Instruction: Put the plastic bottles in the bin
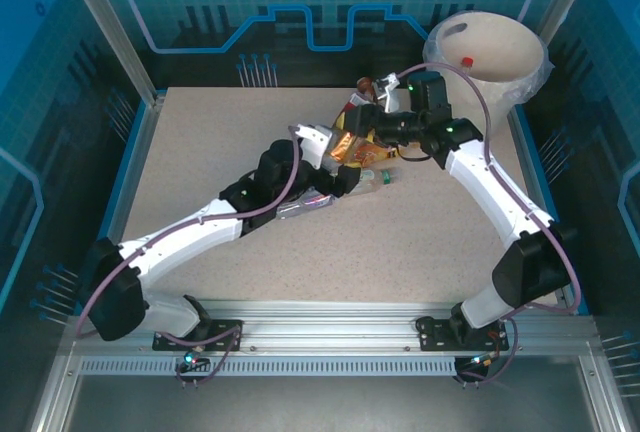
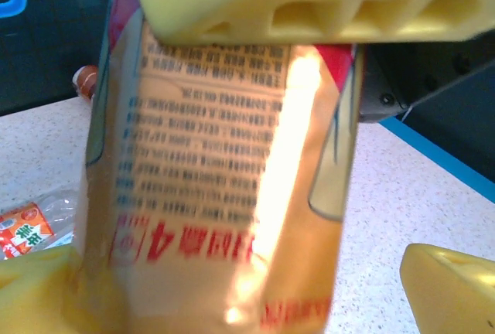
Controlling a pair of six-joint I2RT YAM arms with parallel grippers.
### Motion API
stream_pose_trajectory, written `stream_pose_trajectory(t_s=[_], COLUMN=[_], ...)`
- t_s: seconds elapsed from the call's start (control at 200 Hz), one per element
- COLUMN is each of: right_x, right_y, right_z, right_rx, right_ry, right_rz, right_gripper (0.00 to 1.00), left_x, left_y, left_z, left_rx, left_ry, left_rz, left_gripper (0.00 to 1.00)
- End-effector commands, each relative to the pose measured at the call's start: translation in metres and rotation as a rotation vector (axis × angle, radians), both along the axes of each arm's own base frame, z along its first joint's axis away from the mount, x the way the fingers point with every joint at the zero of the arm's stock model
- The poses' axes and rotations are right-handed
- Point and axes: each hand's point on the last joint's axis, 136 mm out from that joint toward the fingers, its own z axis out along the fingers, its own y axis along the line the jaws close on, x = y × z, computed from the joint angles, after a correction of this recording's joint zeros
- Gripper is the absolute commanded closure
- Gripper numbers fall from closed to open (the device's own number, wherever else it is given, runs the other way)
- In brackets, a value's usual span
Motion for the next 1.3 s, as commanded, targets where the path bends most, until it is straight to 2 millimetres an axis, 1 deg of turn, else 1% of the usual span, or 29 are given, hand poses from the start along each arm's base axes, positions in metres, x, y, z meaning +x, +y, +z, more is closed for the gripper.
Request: stream_pose_trajectory(t_s=[0.0,0.145,0.285,0.34,0.465,0.61,0.65,0.665,0.815,1.0,1.115,1.196,1.296], right_x=[0.005,0.012,0.021,0.025,0.036,0.052,0.058,0.06,0.09,0.123,0.141,0.152,0.161], right_y=[-0.018,-0.041,-0.069,-0.081,-0.116,-0.155,-0.166,-0.17,-0.217,-0.256,-0.279,-0.292,-0.307], right_z=[0.011,0.008,0.006,0.009,0.018,0.033,0.04,0.041,0.073,0.107,0.116,0.119,0.119], right_rx=[0.004,-0.008,-0.03,-0.034,-0.052,-0.057,-0.063,-0.067,-0.038,0.022,0.073,0.099,0.127], right_ry=[-0.04,-0.036,-0.04,-0.05,-0.075,-0.11,-0.127,-0.13,-0.196,-0.301,-0.334,-0.35,-0.364], right_rz=[-0.063,-0.136,-0.217,-0.247,-0.336,-0.426,-0.452,-0.463,-0.6,-0.752,-0.867,-0.926,-0.984], right_gripper=[0.51,0.51,0.51,0.51,0.51,0.51,0.51,0.5,0.5,0.51,0.49,0.49,0.49], left_x=[-0.014,-0.014,-0.01,-0.008,-0.006,-0.006,-0.006,-0.007,-0.012,-0.018,-0.018,-0.018,-0.02], left_y=[0.002,0.021,0.047,0.058,0.085,0.115,0.122,0.124,0.138,0.148,0.16,0.167,0.172], left_z=[0.023,0.019,0.002,-0.005,-0.021,-0.03,-0.031,-0.032,-0.036,-0.043,-0.051,-0.058,-0.061], left_rx=[-0.098,-0.105,-0.1,-0.107,-0.134,-0.17,-0.176,-0.176,-0.179,-0.168,-0.162,-0.15,-0.145], left_ry=[-0.028,-0.024,0.004,0.017,0.052,0.074,0.075,0.076,0.074,0.096,0.116,0.135,0.143], left_rz=[-0.062,-0.004,0.115,0.17,0.282,0.38,0.401,0.405,0.437,0.458,0.519,0.553,0.57], left_gripper=[0.01,0.01,0.01,0.01,0.01,0.01,0.01,0.01,0.01,0.01,0.01,0.01,0.01])
